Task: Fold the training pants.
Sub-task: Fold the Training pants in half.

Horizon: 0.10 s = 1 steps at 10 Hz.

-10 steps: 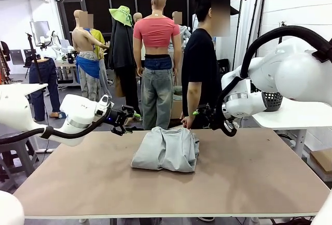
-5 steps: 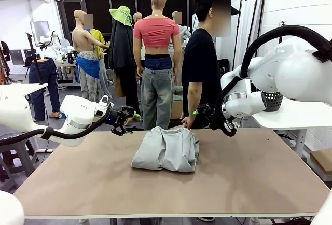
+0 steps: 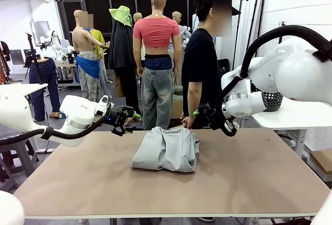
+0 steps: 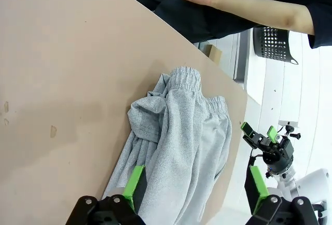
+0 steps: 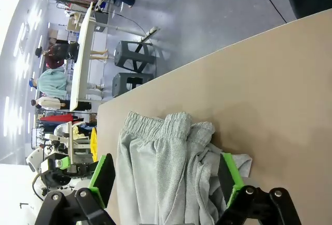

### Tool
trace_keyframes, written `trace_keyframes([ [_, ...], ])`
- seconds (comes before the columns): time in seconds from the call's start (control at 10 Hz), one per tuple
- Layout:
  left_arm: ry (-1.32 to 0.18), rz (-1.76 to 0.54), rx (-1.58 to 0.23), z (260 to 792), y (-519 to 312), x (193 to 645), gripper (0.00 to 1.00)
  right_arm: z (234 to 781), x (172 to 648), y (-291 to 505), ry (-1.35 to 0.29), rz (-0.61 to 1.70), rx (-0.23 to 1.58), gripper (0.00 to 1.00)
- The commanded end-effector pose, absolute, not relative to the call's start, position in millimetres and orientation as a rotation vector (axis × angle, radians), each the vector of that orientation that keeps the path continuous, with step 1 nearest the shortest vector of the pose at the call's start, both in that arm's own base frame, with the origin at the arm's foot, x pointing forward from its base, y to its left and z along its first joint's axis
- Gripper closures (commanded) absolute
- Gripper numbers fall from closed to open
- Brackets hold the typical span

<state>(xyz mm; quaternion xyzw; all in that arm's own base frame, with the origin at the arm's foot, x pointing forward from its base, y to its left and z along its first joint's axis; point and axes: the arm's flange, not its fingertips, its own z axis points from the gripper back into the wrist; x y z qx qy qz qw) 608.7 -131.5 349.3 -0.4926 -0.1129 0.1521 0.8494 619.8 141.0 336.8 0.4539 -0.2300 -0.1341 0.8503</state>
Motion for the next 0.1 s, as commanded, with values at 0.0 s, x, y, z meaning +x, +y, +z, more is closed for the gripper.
trace_keyframes([
  [0.0,-0.242,0.319,-1.03,351.1,-132.0,608.3,0.0,337.3,619.5,142.3,-0.484,-0.279,0.956,0.0],
])
